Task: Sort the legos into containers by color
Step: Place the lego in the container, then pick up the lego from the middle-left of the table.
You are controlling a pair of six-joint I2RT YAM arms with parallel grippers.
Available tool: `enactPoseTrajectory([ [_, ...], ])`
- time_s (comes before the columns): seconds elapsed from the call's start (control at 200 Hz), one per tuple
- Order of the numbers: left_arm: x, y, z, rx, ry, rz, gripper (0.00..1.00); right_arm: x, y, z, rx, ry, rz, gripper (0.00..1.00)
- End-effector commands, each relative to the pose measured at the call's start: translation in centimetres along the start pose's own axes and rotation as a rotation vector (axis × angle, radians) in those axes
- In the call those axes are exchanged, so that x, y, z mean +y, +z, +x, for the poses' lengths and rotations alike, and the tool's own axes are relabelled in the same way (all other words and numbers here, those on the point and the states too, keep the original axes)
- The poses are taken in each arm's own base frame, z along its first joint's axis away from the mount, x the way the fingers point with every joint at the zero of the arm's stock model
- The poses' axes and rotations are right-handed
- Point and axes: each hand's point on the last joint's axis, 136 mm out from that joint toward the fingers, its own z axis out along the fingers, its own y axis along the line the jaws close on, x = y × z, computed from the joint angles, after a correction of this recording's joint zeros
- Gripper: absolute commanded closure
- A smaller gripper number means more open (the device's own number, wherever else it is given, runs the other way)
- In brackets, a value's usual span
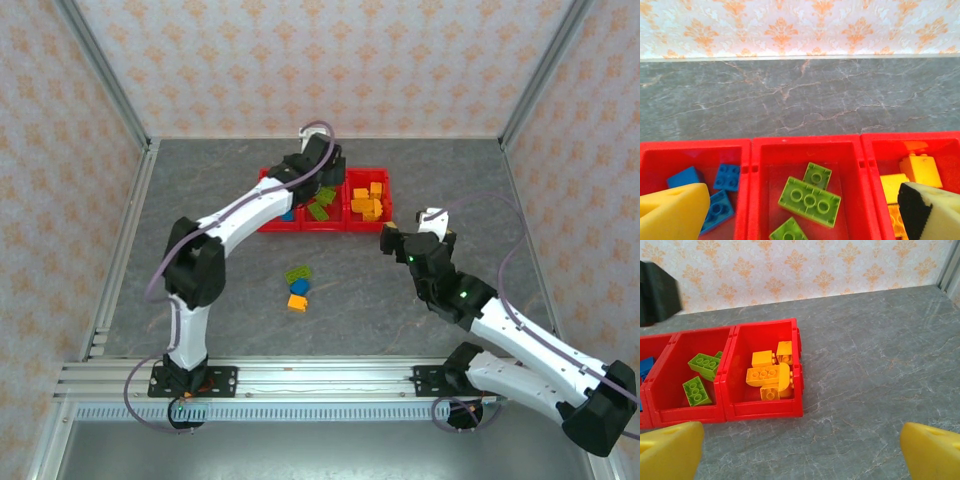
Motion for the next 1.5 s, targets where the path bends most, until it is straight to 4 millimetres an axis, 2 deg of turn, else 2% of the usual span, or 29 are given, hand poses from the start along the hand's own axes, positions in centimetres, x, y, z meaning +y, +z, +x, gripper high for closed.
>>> enactPoseTrajectory([
  [0.0, 0.7, -4.3, -1.8, -0.078, -0.088, 0.069, 0.01, 0.3, -0.2, -1.1, -0.020, 0.028, -0.010, 0.00],
  [0.09, 1.7, -6.4, 0.2, -0.069, -0.131, 0.099, 0.01, 0.5, -0.1, -1.0, -0.016, 0.028, -0.021, 0.00],
  [0.22, 2.6, -9.2, 4.4, -0.031, -0.128, 0.123, 0.01, 1.4, 0.2, -0.7, 0.005, 0.014, -0.057, 0.00],
  [0.3, 3.0, -10.5, 7.5, 0.005, -0.096, 0.131, 0.01, 2.0, 0.4, -0.6, 0.021, 0.002, -0.075, 0.00],
  [0.415, 4.7, -12.0, 11.7, 0.062, -0.089, 0.139, 0.01, 2.6, 0.6, -0.5, 0.030, -0.004, -0.096, 0.00],
  [0.551, 6.1, -14.2, 15.6, 0.122, -0.107, 0.204, 0.01, 3.1, 0.8, -0.4, 0.036, -0.002, -0.111, 0.00],
  [0.711, 5.8, -16.2, 19.4, 0.225, -0.145, 0.299, 0.01, 3.5, 1.0, -0.4, 0.046, 0.003, -0.121, 0.00],
  [0.906, 7.1, -16.2, 23.9, 0.355, -0.090, 0.202, 0.07, 4.2, 1.3, 0.3, 0.074, 0.032, -0.147, 0.00],
  [1.076, 6.4, -15.5, 26.9, 0.446, 0.006, 0.160, 0.07, 4.4, 1.3, 0.4, 0.084, 0.043, -0.151, 0.00],
  [1.291, 5.1, -15.0, 29.0, 0.514, 0.096, 0.132, 0.08, 4.0, 1.2, 0.6, 0.090, 0.046, -0.146, 0.00],
  [1.386, 5.1, -14.8, 29.7, 0.536, 0.112, 0.120, 0.12, 3.9, 1.1, 0.5, 0.086, 0.045, -0.141, 0.00],
  [1.492, 4.2, -14.8, 30.2, 0.546, 0.121, 0.144, 0.19, 3.6, 1.0, 0.5, 0.079, 0.048, -0.133, 0.00],
])
